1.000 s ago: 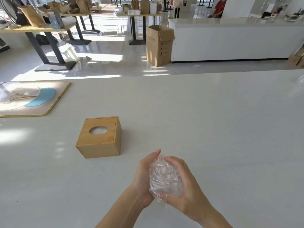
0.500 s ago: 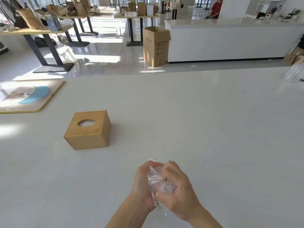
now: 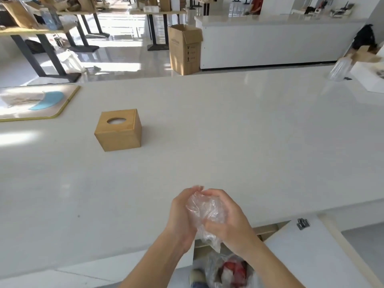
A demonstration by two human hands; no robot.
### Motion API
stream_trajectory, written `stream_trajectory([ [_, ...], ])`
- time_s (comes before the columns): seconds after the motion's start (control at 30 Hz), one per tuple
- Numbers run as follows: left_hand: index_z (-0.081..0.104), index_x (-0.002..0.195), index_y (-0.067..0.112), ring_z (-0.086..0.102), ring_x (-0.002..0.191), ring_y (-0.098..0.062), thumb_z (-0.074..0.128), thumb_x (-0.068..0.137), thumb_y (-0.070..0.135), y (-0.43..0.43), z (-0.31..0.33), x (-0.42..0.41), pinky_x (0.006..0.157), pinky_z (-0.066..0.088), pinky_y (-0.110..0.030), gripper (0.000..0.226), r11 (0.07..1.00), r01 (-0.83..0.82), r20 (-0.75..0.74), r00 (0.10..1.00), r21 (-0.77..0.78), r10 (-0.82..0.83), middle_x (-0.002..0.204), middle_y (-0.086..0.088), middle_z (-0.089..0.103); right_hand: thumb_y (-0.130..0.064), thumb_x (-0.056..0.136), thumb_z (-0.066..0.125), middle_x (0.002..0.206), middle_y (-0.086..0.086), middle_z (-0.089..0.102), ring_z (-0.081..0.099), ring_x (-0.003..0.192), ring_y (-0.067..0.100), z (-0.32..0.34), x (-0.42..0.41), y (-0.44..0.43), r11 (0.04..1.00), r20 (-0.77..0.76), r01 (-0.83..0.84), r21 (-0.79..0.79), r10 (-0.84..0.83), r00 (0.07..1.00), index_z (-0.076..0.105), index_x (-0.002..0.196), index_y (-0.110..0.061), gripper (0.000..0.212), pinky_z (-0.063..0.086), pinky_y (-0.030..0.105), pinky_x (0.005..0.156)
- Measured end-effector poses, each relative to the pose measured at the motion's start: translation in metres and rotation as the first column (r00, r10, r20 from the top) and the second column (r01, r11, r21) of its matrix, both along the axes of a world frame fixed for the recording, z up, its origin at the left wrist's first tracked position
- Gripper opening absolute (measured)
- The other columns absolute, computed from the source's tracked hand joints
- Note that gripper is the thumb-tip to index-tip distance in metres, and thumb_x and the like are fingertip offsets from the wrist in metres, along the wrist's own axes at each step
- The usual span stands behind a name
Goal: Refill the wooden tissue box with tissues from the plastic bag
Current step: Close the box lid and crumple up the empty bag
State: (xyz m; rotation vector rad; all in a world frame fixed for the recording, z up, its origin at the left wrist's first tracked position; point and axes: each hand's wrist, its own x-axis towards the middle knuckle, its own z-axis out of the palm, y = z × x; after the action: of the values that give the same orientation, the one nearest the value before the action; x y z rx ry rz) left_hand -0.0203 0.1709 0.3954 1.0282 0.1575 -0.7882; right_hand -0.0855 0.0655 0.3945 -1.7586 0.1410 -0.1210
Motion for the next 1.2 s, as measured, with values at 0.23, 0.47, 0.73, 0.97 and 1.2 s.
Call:
stream_trajectory([
  [0.23,0.060,0.113,0.034,0.054,0.111,0.004,0.052,0.078,0.051,0.016,-0.015,-0.051,0.084,0.040,-0.016,0.041,0.902,-0.183,0.509,0.859,0.392,-0.047,0.116,0.017,0.063,-0.014,0.062,0.072,0.106,-0.023,0.062,0.051,0.104,-0.012,-0.029,-0.072,-0.010,0.947,-0.003,0.319,-0.032,-0.319,0.948,0.043,0.110,-0.038,0.061,0.036,-0.002,0.077],
  [0.47,0.058,0.113,0.036,0.041,0.121,0.011,0.053,0.083,0.044,-0.002,-0.091,-0.099,0.102,0.036,-0.018,0.031,0.768,-0.299,0.798,0.432,0.566,-0.420,0.121,0.024,0.056,0.003,0.066,0.077,0.106,-0.012,0.051,0.052,0.100,0.001,-0.138,-0.114,-0.062,0.899,-0.179,0.427,-0.098,-0.438,0.881,0.038,0.094,-0.035,0.062,0.040,0.001,0.072],
  [0.73,0.052,0.130,0.016,0.040,0.134,-0.019,0.047,0.086,0.046,-0.048,-0.264,-0.115,0.110,0.028,-0.035,0.053,0.670,-0.411,0.755,0.075,0.618,-0.651,0.140,-0.001,0.047,-0.012,0.067,0.080,0.114,0.001,0.046,0.050,0.104,0.018,-0.330,-0.142,-0.105,0.859,-0.319,0.443,-0.256,-0.508,0.800,0.036,0.114,-0.019,0.065,0.043,0.030,0.087],
  [0.97,0.044,0.138,0.014,0.034,0.137,-0.026,0.041,0.087,0.051,-0.077,-0.373,-0.065,0.114,0.020,-0.043,0.063,0.446,-0.564,0.561,0.038,0.695,-0.827,0.144,-0.007,0.043,-0.032,0.072,0.067,0.123,-0.005,0.045,0.039,0.123,0.018,-0.477,-0.123,-0.124,0.718,-0.322,0.083,-0.691,-0.408,0.854,0.036,0.129,-0.020,0.066,0.026,0.031,0.105],
  [1.2,0.049,0.135,0.012,0.040,0.134,-0.026,0.036,0.090,0.050,-0.100,-0.433,-0.023,0.112,0.024,-0.042,0.060,0.404,-0.648,0.521,-0.013,0.646,-0.853,0.140,-0.009,0.050,-0.017,0.020,0.089,0.072,0.007,0.067,0.066,0.062,0.023,-0.575,-0.086,-0.118,0.414,-0.246,-0.088,-0.906,-0.346,0.905,0.070,0.078,-0.008,0.063,0.056,0.034,0.054],
])
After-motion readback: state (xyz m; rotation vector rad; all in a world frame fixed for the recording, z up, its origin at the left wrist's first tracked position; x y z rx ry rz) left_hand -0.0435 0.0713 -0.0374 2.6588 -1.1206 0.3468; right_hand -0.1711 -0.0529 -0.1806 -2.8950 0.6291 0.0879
